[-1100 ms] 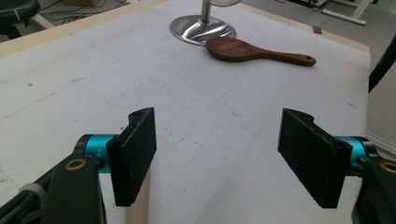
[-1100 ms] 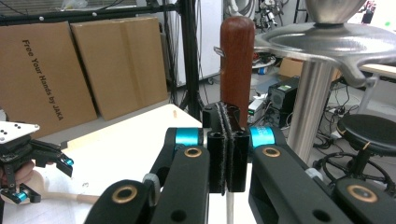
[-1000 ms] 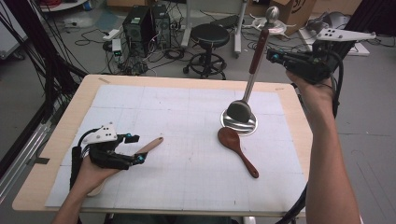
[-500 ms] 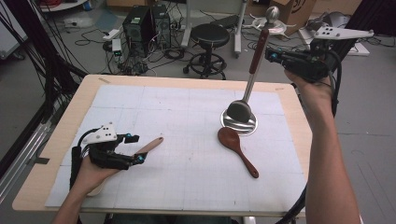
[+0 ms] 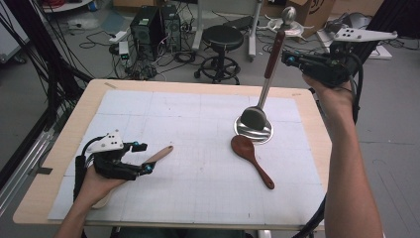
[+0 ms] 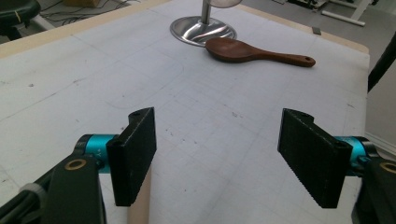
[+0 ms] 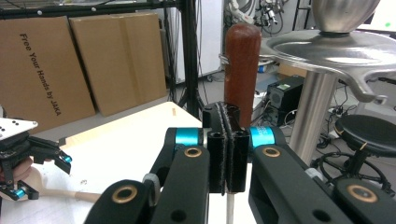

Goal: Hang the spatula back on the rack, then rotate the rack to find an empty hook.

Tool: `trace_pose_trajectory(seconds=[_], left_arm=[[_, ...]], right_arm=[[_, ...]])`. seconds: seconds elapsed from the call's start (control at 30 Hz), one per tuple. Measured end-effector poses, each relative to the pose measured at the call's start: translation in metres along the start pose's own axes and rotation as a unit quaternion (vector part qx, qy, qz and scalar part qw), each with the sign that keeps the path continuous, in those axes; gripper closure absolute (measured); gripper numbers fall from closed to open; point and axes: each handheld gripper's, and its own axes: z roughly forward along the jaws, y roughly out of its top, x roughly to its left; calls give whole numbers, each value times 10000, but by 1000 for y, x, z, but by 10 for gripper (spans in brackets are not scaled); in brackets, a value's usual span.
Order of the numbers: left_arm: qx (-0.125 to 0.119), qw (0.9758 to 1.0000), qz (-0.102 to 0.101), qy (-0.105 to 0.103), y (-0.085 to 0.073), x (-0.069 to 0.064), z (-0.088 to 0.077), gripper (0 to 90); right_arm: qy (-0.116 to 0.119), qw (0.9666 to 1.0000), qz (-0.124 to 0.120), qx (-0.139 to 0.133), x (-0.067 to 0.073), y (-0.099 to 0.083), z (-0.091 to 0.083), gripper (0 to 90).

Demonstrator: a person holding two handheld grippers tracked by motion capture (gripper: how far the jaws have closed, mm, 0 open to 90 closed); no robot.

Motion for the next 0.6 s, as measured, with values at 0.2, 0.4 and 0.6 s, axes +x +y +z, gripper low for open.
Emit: trace_pose_trajectory(seconds=[0.2, 0.4, 0.6], left_arm=[[-11, 10000, 10, 3, 0, -1, -1, 288], [-19, 10000, -2, -3, 0, 0, -1, 288], [-44, 10000, 3, 18, 0, 1, -3, 288]], right_arm=[[0, 10000, 9, -29, 0, 1, 0, 897], [-36, 10000, 18, -28, -1, 4, 0, 897], [-86, 10000, 9, -43, -3, 10, 0, 897]])
